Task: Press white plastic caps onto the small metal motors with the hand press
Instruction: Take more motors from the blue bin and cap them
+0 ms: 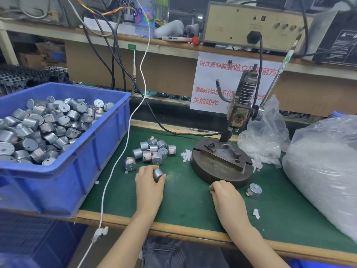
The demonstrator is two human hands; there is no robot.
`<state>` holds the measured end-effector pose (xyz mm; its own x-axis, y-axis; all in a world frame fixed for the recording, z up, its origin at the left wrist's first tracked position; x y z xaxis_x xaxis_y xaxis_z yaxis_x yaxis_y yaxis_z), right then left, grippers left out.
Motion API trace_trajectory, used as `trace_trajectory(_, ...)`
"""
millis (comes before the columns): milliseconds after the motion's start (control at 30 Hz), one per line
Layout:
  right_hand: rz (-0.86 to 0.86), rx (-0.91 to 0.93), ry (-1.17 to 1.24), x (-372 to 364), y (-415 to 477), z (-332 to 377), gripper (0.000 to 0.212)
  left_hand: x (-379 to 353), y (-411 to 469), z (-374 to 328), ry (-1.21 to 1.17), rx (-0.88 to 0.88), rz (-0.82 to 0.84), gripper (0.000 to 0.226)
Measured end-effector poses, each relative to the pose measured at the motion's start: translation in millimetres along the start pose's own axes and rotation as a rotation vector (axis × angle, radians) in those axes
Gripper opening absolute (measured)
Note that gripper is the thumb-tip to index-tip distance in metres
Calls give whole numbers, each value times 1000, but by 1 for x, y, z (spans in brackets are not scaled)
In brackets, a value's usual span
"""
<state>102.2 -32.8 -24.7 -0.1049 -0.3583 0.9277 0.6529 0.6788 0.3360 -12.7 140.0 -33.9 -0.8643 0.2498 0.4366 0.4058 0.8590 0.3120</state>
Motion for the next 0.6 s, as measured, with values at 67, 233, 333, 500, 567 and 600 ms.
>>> trace_trajectory(67,3,68,69,-2,7,15,16,0,0,0,-6,1,-4,23)
trace_trajectory(233,43,224,95,-14,32,63,17,2,0,0,-65,7,-35,23)
trace_trajectory(333,-17,278,107,-16,35,78,13,3,0,3,-146,38,-46,22)
trace_trajectory(500,28,280,245,-28,32,66,18,1,1,3,-229,69,-16,13)
trace_trajectory(567,-14,218,347,-24,31,61,17,-3,-1,1,-296,75,69,12)
trace_trajectory(600,-47,178,428,-21,32,59,15,-5,-2,-1,-330,74,116,12)
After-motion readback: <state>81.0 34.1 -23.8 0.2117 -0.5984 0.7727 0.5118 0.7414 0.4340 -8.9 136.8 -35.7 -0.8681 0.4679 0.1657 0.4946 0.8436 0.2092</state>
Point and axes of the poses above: each hand's wrist, its own y-axis towards the middle knuckle, its own x-axis out of the back of the hand, z = x × y, the point moved 4 cm from there along y, towards the middle knuckle
